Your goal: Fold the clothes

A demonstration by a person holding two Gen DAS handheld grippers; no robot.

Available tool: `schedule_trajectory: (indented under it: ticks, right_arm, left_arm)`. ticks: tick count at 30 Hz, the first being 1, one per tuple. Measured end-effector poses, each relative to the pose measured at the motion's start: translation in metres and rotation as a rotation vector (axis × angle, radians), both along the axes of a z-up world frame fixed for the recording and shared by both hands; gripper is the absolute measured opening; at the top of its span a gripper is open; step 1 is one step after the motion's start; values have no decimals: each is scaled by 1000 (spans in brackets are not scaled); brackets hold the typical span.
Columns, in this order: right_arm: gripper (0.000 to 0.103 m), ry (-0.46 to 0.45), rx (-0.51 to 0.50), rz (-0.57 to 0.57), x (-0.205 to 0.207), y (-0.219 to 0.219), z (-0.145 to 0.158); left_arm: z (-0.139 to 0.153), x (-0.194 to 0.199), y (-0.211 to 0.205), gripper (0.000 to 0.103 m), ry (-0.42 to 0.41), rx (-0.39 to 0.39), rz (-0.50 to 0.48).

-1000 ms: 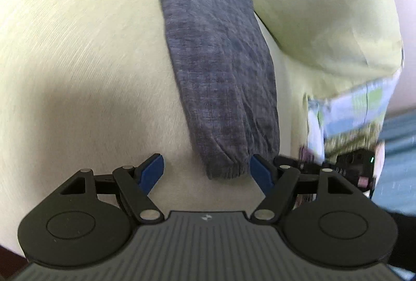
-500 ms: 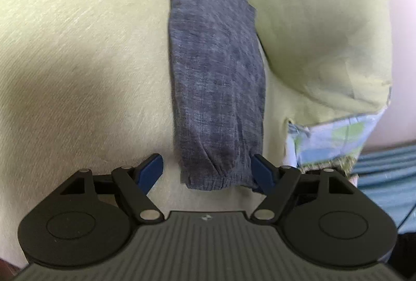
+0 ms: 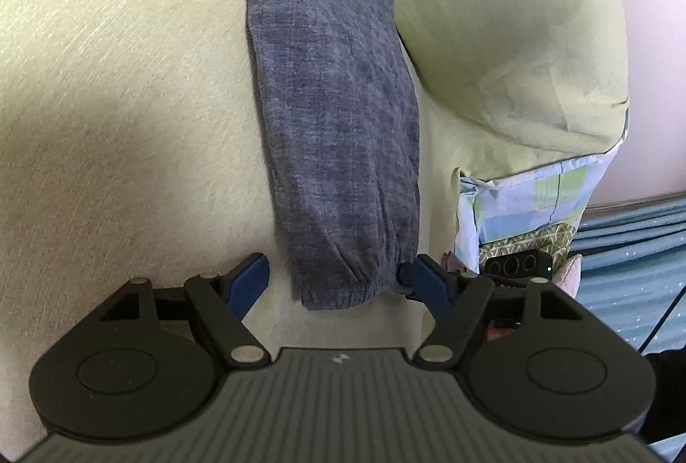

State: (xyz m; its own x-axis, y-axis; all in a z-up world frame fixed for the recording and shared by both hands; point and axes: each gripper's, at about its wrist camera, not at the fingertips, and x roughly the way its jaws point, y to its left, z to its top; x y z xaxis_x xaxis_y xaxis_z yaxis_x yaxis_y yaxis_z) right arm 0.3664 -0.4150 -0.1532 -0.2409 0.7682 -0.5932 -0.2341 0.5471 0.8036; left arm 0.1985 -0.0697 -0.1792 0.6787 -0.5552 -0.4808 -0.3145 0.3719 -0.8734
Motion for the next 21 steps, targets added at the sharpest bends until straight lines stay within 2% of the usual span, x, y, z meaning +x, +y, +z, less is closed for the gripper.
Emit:
schedule_trajectory:
  ticks: [1, 3, 7, 14, 21]
  right_arm:
    - [21, 8, -2, -1, 0, 1, -1]
    - [17, 22, -6, -3, 1, 2, -3]
    - [16, 49, -17, -14, 3, 4, -5]
    - [15, 111, -40, -22, -1, 11, 4]
    - [15, 161, -69, 20, -15, 3, 16]
  left_arm:
    - [-1, 2, -1, 48, 6, -7, 3]
    - [-8, 10, -6, 33, 39, -5, -12]
    - [-13, 10, -7, 20, 36, -12, 0]
    - [2, -9, -13, 15, 22, -20, 29]
    - [14, -30, -29, 15, 44, -30, -8]
